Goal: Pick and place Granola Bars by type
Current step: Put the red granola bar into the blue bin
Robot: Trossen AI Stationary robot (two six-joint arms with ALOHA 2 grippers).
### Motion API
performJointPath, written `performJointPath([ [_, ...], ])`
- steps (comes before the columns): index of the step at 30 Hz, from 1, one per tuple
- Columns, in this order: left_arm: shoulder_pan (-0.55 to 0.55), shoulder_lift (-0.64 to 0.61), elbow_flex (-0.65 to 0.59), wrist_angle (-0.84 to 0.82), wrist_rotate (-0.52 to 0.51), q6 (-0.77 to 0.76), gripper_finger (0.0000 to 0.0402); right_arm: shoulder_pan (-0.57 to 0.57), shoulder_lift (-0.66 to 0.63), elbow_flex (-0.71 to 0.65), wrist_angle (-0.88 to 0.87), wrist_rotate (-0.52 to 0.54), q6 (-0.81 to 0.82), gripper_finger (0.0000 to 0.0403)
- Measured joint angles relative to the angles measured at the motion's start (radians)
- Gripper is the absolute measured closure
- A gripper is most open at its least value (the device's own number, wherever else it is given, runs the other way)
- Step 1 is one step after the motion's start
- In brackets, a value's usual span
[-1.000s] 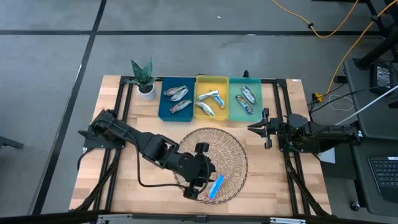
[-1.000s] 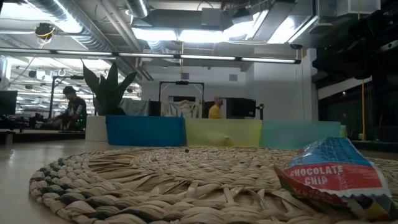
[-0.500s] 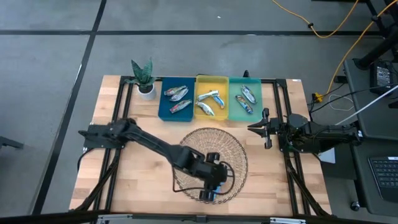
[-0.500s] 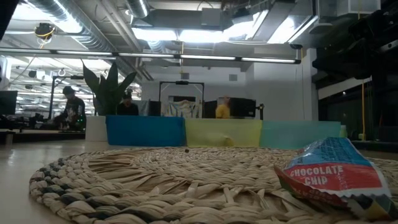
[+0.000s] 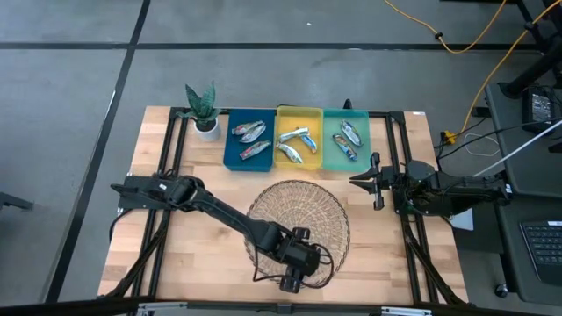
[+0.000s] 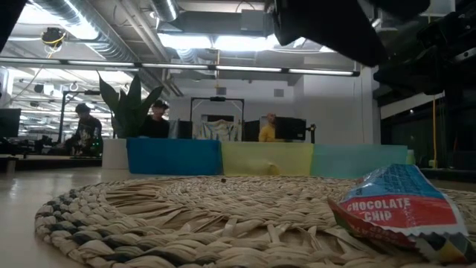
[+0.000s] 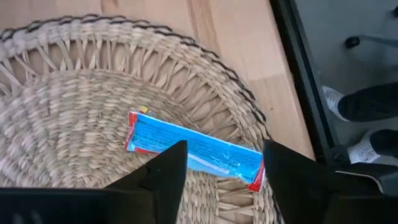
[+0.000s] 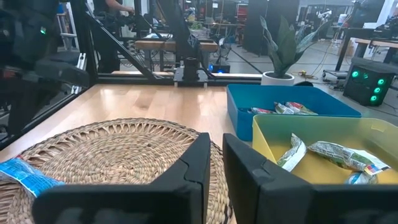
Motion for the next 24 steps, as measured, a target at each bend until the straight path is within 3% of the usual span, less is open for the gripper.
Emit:
performJointPath([
  [11,0.006,0.038,-0.004,0.019,-0.085,-0.013,0.0116,0.000,0.000,0.000,0.000,0.000,0.000,0.0354],
  [24,0.010,0.099,-0.004,0.032,-0.108,-0.065,0.0114,0.000,0.000,0.000,0.000,0.000,0.000,0.0354],
])
